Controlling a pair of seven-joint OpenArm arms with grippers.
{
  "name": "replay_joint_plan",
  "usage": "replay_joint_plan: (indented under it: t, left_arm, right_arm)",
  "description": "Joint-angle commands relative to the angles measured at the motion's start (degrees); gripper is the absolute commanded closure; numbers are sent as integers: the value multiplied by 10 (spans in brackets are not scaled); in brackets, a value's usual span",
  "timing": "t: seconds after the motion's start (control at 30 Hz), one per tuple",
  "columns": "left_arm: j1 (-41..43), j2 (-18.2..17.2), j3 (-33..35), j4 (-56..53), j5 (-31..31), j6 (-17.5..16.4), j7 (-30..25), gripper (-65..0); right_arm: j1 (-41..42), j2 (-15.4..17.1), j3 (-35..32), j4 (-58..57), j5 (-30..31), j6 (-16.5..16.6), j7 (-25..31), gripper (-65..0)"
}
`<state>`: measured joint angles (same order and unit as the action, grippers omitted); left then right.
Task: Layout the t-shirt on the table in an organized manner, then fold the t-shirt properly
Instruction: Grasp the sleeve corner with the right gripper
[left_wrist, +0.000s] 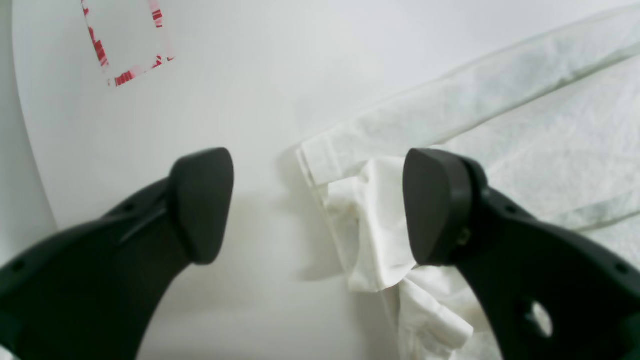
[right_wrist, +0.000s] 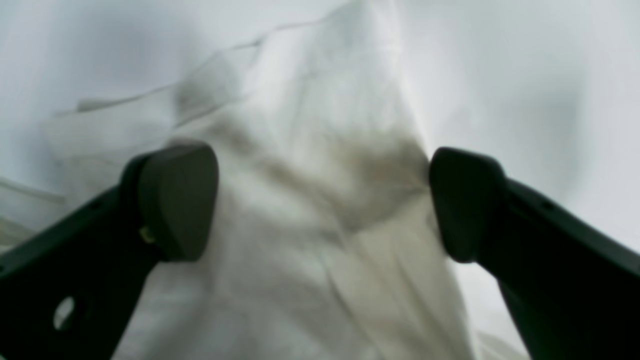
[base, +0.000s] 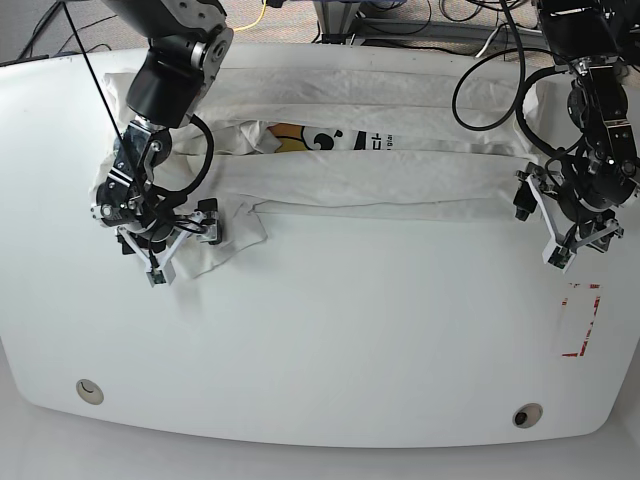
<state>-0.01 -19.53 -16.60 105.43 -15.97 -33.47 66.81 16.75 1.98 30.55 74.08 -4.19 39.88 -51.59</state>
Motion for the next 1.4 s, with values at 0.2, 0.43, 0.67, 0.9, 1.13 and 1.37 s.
replay_joint_plan:
  t: [0.2,0.43,0.67,0.9,1.13,1.37]
  left_arm:
    - [-9,-6,-4,8,-3,0,-8,-500]
    - [-9,-6,-4,8,-3,0,-8,-500]
    - [-9,-6,-4,7,-3,0,-8,-500]
    - [-9,-6,-4,7,-2,0,-8,-500]
    - [-9,-6,-3,6,-2,0,-8,-500]
    - [-9,-5,-2,6,-3,0,-8,-500]
  right_arm:
    - [4,-2,-3,9,11,1,9,-580]
    - [3,-4,-40,12,11,1,9,-320]
    - [8,-5,-45,12,11,1,9,0]
    - [3,-8,-46,56,12,1,-4,-10]
    - [-19,-4,-71,158,86,1,-109,-8]
    - [-84,-4,-72,312,194,1,-241,-11]
